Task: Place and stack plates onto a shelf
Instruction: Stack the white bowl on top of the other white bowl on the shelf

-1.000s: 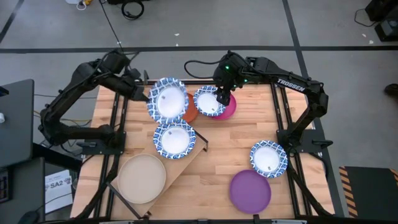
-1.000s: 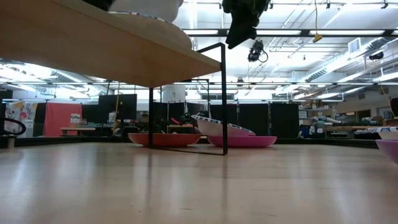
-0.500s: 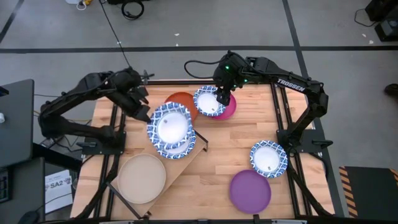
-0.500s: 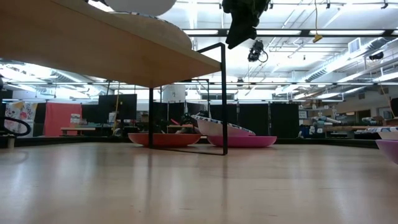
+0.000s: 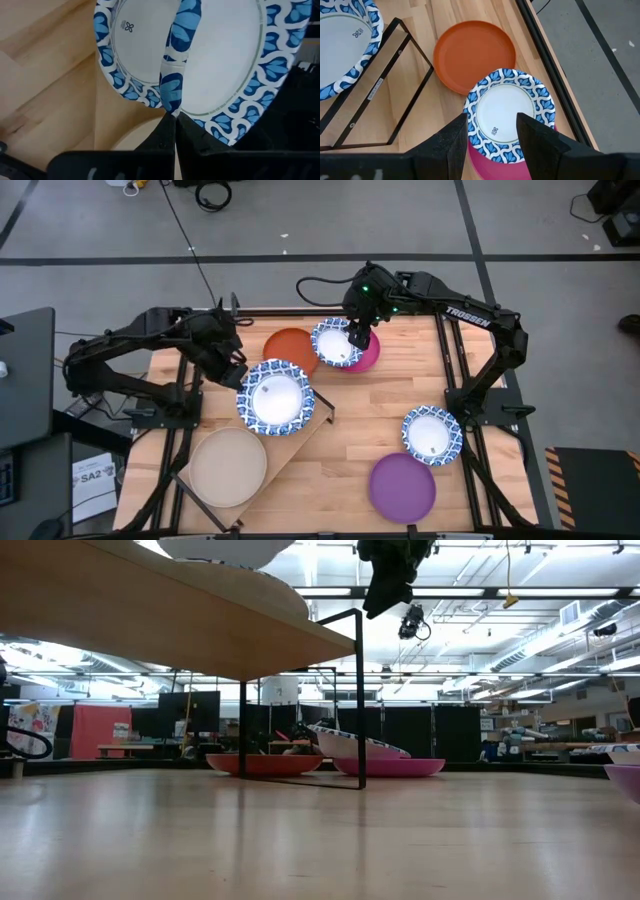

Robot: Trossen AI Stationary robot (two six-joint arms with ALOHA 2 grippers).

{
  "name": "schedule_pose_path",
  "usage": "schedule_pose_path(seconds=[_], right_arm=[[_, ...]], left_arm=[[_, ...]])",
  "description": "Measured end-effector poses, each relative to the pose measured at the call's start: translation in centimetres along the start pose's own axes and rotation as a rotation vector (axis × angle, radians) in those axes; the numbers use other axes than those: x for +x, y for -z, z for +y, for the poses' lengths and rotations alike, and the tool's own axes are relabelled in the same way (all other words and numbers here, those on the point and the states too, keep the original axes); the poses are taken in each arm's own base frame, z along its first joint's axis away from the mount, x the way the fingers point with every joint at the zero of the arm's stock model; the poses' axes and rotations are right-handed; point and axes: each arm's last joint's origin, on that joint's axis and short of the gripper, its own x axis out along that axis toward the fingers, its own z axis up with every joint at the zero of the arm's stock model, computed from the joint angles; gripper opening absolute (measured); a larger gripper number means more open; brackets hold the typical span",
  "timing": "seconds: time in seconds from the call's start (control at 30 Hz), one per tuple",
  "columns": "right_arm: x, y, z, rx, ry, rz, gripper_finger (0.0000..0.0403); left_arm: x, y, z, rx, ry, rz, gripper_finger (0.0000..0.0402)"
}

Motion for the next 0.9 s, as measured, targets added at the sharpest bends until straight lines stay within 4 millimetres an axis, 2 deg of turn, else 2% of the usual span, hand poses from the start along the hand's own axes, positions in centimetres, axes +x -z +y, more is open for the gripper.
schedule_pose_path(seconds=[0.47, 0.67, 0.9], right_arm=[[0.0, 0.0, 0.0, 0.004, -0.001, 0.004, 0.0174], [0.0, 0.0, 0.0, 0.018, -0.001, 0.005, 0.0174], [0.0, 0.1, 0.0, 0.019, -0.001, 0.008, 0.0174]], left_arm=[[3.5, -2.3, -0.4, -0.031, -0.120, 0.089, 0.0005], [4.1, -2.8, -0.1, -0.057, -0.196, 0.060, 0.0007], [4.2, -2.9, -0.1, -0.060, -0.206, 0.049, 0.0010]])
